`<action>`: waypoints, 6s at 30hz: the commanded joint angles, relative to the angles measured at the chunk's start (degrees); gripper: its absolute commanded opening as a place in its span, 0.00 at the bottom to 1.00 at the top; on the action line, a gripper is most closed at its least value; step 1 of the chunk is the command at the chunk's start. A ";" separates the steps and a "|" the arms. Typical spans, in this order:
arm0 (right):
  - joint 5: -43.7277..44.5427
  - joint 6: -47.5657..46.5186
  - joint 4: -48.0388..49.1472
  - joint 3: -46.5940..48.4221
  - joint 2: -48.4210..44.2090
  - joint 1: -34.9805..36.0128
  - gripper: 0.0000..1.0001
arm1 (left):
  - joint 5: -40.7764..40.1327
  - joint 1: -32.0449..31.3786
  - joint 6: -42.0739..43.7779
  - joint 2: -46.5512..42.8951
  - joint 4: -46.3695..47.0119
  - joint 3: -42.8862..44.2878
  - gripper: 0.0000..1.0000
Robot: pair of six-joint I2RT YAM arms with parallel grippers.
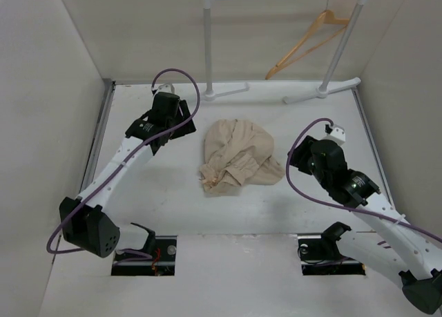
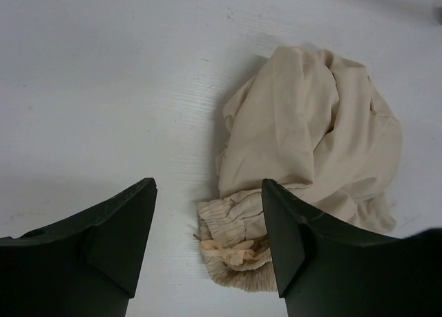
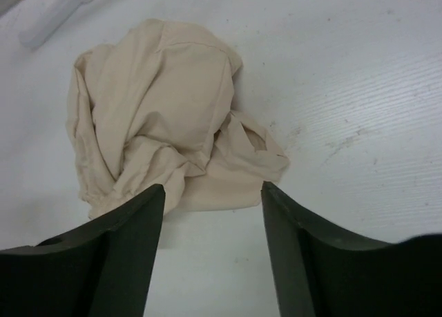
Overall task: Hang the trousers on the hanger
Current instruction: Flatten out the trousers at the center of the board.
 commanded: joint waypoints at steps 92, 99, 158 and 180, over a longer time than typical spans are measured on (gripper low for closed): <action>-10.35 17.58 -12.70 -10.57 2.06 -1.97 0.82 | 9.94 10.08 -12.77 -0.28 7.34 -19.37 0.64; -14.23 28.14 -10.87 -17.43 1.43 -2.58 0.64 | 9.94 10.78 -15.41 2.80 12.17 -20.42 0.22; -22.32 9.86 8.65 -14.71 5.04 -22.45 0.05 | -6.32 27.57 -11.20 2.53 7.59 -24.90 0.55; -21.27 5.82 2.60 9.10 3.12 -29.99 0.03 | -2.28 43.73 -17.17 -1.77 -5.82 14.37 0.00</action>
